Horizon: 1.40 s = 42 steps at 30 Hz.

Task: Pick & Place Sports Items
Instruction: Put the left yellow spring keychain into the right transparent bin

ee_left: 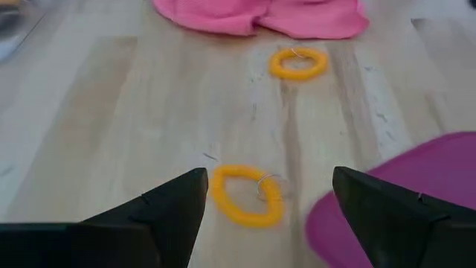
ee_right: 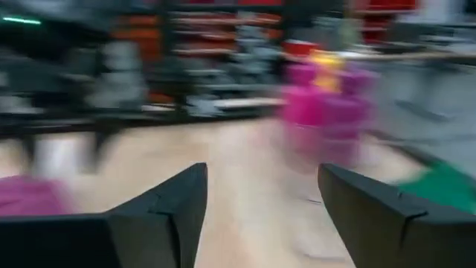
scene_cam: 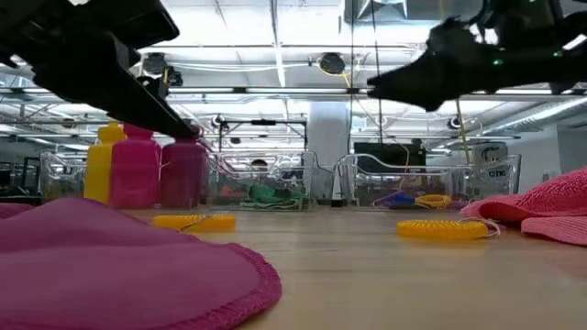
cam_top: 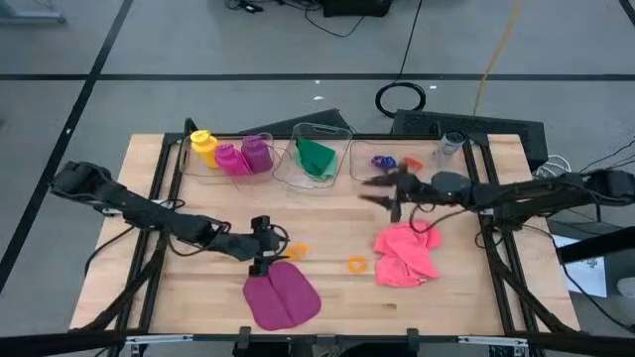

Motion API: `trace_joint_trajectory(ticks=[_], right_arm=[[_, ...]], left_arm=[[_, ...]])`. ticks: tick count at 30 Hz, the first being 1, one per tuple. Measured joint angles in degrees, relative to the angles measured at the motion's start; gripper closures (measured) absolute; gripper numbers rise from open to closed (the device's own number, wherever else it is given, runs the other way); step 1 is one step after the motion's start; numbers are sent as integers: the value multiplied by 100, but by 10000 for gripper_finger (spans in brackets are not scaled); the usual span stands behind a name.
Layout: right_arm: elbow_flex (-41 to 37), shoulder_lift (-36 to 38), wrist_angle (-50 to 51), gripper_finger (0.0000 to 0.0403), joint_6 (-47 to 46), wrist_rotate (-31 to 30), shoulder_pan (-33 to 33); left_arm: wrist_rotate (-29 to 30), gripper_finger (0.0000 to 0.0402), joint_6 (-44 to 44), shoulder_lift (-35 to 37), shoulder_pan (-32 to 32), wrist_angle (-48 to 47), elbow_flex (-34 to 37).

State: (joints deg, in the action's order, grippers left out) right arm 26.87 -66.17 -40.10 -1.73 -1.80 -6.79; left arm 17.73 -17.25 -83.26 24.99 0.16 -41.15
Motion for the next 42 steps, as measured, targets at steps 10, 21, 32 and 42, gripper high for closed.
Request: trace_joint_trajectory(ticks=[10, 21, 32, 42], right_arm=[[0, 0, -170, 231, 705, 1092, 470], [0, -1, -170, 254, 718, 1090, 503], [0, 0, -168, 266, 716, 1088, 501], [0, 0, -168, 274, 716, 1086, 501]], left_arm=[[25, 156, 59, -855, -449, 328, 0], [14, 156, 55, -1392, -837, 391, 0], [-854, 156, 330, -1403, -807, 627, 2], [-891, 169, 288, -1397, -774, 349, 0]])
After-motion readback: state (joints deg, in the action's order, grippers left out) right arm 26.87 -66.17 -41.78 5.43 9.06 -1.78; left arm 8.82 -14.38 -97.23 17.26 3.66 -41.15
